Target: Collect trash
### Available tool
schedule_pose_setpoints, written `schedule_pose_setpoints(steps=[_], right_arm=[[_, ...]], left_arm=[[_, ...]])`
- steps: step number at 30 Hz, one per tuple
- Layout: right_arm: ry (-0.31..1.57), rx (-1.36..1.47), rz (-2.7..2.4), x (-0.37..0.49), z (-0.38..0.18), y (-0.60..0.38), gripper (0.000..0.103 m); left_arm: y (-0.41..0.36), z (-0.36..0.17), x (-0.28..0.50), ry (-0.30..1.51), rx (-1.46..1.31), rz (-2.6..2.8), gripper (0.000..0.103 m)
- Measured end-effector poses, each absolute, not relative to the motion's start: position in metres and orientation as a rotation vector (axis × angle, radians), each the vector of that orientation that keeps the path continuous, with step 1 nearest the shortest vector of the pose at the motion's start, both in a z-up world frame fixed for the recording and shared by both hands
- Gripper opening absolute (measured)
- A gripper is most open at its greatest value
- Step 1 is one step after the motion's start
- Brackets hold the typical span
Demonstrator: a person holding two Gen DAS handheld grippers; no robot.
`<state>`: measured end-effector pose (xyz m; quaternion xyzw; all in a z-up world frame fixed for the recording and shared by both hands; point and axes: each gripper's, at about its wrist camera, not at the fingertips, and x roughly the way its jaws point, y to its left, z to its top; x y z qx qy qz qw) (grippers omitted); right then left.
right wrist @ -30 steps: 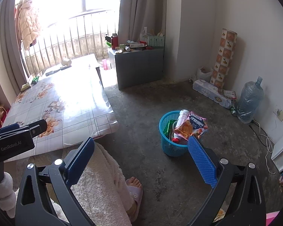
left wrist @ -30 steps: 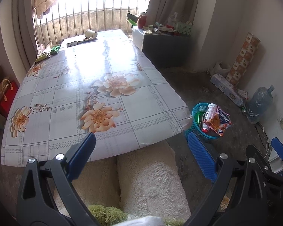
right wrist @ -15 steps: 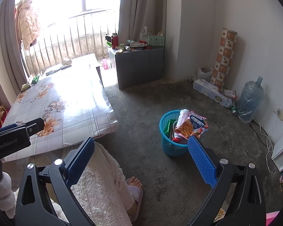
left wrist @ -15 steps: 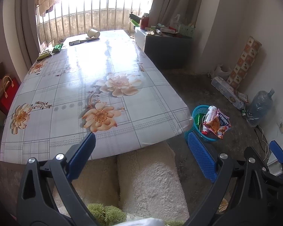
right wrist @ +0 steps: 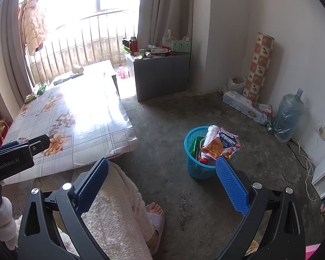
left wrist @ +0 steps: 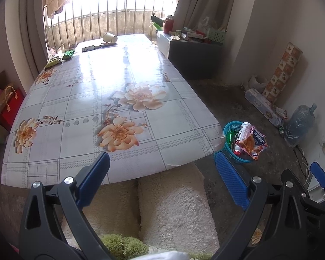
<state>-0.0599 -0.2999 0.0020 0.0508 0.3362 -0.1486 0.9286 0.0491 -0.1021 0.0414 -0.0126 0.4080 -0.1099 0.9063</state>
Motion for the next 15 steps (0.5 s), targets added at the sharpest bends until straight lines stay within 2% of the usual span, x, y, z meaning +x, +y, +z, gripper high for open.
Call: schedule_pose_setpoints(steps=[15], right_arm=[[0.690, 0.082, -0.296, -0.0596, 0.0016, -0.2956, 0.096]], left_arm=[[-0.0966, 0.0412, 0.0474, 0.843, -0.026, -0.203, 0.094]])
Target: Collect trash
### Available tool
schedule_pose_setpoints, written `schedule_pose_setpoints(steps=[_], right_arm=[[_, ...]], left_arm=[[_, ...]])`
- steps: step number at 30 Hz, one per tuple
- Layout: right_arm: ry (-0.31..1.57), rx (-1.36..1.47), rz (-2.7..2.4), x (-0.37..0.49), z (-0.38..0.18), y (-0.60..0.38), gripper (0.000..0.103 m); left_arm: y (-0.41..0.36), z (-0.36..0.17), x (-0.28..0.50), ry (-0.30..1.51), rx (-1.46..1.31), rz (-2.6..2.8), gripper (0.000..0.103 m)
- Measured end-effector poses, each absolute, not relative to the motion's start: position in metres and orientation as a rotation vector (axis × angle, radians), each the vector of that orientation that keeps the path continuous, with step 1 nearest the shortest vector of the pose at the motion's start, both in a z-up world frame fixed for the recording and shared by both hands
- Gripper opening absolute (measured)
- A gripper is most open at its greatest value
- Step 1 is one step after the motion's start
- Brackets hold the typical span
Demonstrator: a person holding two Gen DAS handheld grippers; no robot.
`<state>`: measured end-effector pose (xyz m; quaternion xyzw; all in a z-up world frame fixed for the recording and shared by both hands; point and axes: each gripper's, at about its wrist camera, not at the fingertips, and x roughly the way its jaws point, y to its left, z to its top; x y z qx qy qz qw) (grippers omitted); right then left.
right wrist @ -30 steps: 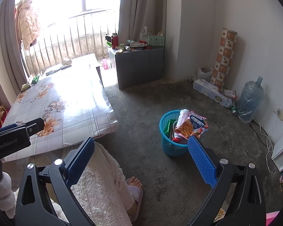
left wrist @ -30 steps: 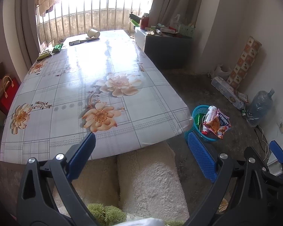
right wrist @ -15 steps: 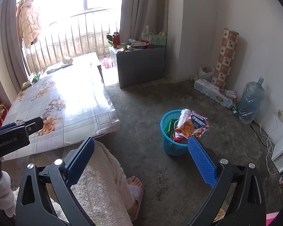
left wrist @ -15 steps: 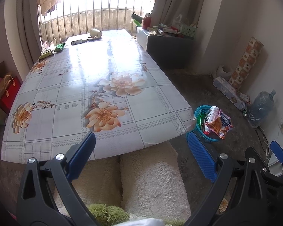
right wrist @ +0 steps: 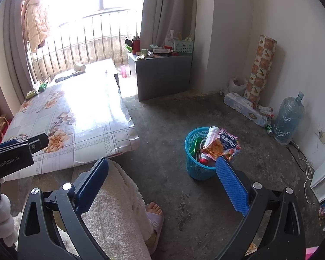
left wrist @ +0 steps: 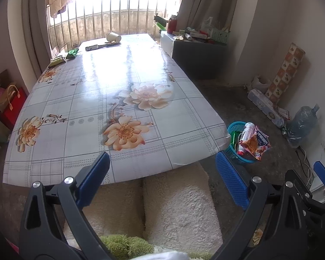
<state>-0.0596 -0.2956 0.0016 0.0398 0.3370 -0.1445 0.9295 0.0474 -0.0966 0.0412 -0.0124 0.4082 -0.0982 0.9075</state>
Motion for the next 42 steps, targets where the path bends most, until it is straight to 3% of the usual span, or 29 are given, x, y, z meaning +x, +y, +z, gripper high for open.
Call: schedule_pose_setpoints(steps=[42], right_arm=[[0.699, 0.025, -0.207, -0.038, 0.007, -0.274, 0.096]], left_arm=[[-0.018, 0.029, 0.038, 0.795, 0.058, -0.046, 0.094]])
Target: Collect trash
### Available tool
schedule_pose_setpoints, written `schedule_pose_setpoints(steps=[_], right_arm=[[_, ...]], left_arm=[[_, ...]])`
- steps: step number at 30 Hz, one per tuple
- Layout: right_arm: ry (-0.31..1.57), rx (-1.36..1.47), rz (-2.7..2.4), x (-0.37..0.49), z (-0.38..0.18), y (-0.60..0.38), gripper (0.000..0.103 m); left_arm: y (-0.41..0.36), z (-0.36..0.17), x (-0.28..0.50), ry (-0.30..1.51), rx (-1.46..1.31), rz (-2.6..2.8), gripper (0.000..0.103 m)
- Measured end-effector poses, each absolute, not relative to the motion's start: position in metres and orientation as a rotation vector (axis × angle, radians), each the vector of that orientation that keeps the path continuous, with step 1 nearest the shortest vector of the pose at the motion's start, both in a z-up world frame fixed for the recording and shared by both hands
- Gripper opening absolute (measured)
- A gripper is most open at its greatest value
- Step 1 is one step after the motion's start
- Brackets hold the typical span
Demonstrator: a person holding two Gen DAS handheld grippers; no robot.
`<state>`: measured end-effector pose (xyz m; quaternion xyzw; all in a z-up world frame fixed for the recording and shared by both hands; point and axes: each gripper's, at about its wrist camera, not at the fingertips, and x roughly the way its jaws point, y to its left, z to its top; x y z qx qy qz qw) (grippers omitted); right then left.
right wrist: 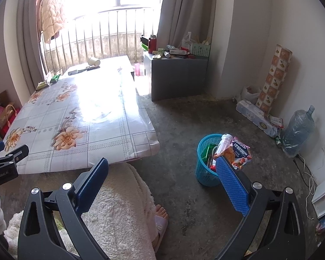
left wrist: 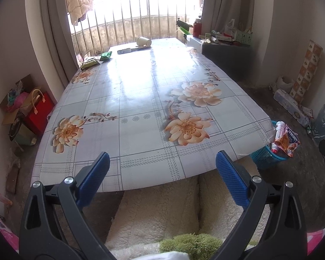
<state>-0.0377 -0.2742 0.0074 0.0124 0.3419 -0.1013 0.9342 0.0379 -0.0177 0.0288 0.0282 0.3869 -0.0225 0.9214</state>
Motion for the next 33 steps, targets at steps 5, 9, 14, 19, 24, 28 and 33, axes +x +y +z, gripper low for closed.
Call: schedule_pose_setpoints(steps=[5, 9, 14, 19, 24, 28, 33], right_arm=[[0.694, 0.014, -0.224, -0.040, 0.008, -0.279, 0.096], [0.689, -0.001, -0.248, -0.044, 0.009, -0.285, 0.096], [0.689, -0.002, -0.265, -0.047, 0.009, -0.291, 0.096], [0.686, -0.020, -0.267, -0.049, 0.009, -0.292, 0.096], [0.687, -0.018, -0.267, -0.049, 0.008, -0.293, 0.096], [0.687, -0.017, -0.267, -0.049, 0.008, -0.293, 0.096], [0.688, -0.013, -0.263, -0.049, 0.007, -0.294, 0.096]], left_arm=[[-0.020, 0.030, 0.035, 0.789, 0.060, -0.057, 0.094], [-0.023, 0.031, 0.035, 0.790, 0.059, -0.066, 0.094], [-0.026, 0.031, 0.035, 0.795, 0.056, -0.077, 0.094], [-0.029, 0.033, 0.035, 0.794, 0.054, -0.084, 0.094], [-0.031, 0.033, 0.036, 0.805, 0.052, -0.090, 0.094], [-0.033, 0.034, 0.037, 0.808, 0.055, -0.097, 0.094], [-0.036, 0.034, 0.038, 0.811, 0.058, -0.099, 0.094]])
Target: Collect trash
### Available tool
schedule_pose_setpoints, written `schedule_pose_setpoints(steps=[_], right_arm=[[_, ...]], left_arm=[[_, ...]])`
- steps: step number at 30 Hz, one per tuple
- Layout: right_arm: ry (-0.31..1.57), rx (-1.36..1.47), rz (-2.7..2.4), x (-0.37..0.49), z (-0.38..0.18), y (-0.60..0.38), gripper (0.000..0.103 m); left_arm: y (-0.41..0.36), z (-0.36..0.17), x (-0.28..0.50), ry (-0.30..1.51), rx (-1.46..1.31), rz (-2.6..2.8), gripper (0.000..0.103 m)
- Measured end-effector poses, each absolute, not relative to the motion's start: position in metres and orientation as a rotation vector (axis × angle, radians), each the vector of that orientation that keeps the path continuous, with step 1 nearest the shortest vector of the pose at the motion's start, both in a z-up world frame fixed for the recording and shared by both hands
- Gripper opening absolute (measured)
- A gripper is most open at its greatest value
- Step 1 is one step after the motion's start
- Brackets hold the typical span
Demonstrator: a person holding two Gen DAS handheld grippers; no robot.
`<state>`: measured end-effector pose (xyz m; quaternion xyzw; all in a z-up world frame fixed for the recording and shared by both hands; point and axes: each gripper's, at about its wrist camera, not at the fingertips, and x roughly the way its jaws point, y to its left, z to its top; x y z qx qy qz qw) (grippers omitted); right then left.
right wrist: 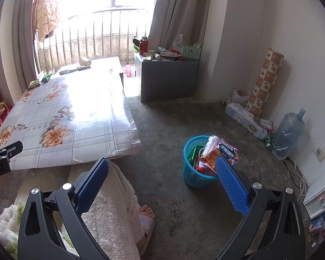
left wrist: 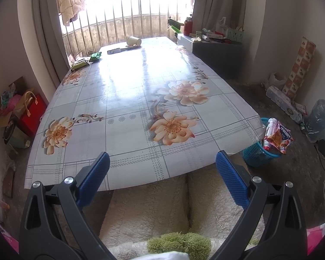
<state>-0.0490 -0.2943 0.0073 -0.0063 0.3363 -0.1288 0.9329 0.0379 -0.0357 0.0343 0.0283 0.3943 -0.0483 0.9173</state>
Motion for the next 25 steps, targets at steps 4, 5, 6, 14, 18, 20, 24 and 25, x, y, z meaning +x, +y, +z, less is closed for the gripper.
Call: schedule_pose_setpoints(steps=[4, 5, 6, 14, 18, 20, 24, 25], right_arm=[[0.693, -0.009, -0.261, -0.0474, 0.0072, -0.2958, 0.096], [0.694, -0.008, -0.260, -0.0474, 0.0072, -0.2959, 0.096], [0.693, -0.009, -0.260, -0.0474, 0.0073, -0.2961, 0.096], [0.693, -0.007, -0.258, -0.0467, 0.0067, -0.2971, 0.096], [0.693, -0.009, -0.258, -0.0465, 0.0059, -0.2965, 0.096], [0.692, -0.008, -0.258, -0.0462, 0.0057, -0.2961, 0.096], [0.694, -0.009, -0.257, -0.0462, 0.0057, -0.2961, 0.096], [0.694, -0.008, -0.258, -0.0464, 0.0054, -0.2959, 0.096]], left_arm=[[-0.0367, 0.0338, 0.0398, 0.816, 0.059, -0.103, 0.094], [-0.0368, 0.0338, 0.0395, 0.815, 0.059, -0.103, 0.094], [-0.0367, 0.0337, 0.0393, 0.816, 0.059, -0.102, 0.094], [-0.0372, 0.0333, 0.0402, 0.817, 0.060, -0.102, 0.094], [-0.0365, 0.0332, 0.0405, 0.817, 0.058, -0.103, 0.094], [-0.0367, 0.0333, 0.0407, 0.818, 0.058, -0.103, 0.094], [-0.0361, 0.0332, 0.0411, 0.818, 0.059, -0.103, 0.094], [-0.0365, 0.0330, 0.0414, 0.820, 0.059, -0.102, 0.094]])
